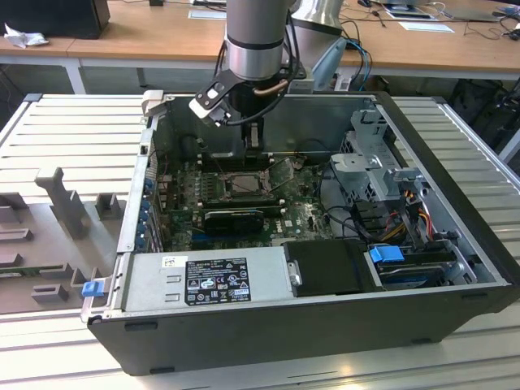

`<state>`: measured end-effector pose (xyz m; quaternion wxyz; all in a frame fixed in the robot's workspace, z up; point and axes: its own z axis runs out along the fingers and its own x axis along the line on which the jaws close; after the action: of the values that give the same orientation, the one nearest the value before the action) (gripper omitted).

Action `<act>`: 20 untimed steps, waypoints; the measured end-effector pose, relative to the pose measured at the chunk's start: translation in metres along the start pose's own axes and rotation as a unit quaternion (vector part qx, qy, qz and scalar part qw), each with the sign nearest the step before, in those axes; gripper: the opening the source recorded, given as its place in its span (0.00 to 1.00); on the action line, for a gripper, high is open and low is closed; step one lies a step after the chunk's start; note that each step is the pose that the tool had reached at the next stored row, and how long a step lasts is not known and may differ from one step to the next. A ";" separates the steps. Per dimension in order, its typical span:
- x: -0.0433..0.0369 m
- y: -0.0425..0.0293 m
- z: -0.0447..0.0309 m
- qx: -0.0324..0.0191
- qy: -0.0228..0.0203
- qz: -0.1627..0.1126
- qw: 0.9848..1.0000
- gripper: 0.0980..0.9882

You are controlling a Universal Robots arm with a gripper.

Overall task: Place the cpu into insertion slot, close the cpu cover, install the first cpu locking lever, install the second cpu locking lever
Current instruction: 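Close the cpu cover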

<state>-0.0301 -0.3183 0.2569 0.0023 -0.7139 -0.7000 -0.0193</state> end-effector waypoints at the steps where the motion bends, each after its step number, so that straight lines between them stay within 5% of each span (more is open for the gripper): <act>1: 0.0000 0.0000 -0.0005 0.000 0.000 0.000 1.000 0.01; 20: 0.0002 0.0059 -0.0022 0.000 0.000 0.000 1.000 0.01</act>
<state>-0.0243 -0.3183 0.2592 0.0023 -0.7139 -0.7000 -0.0193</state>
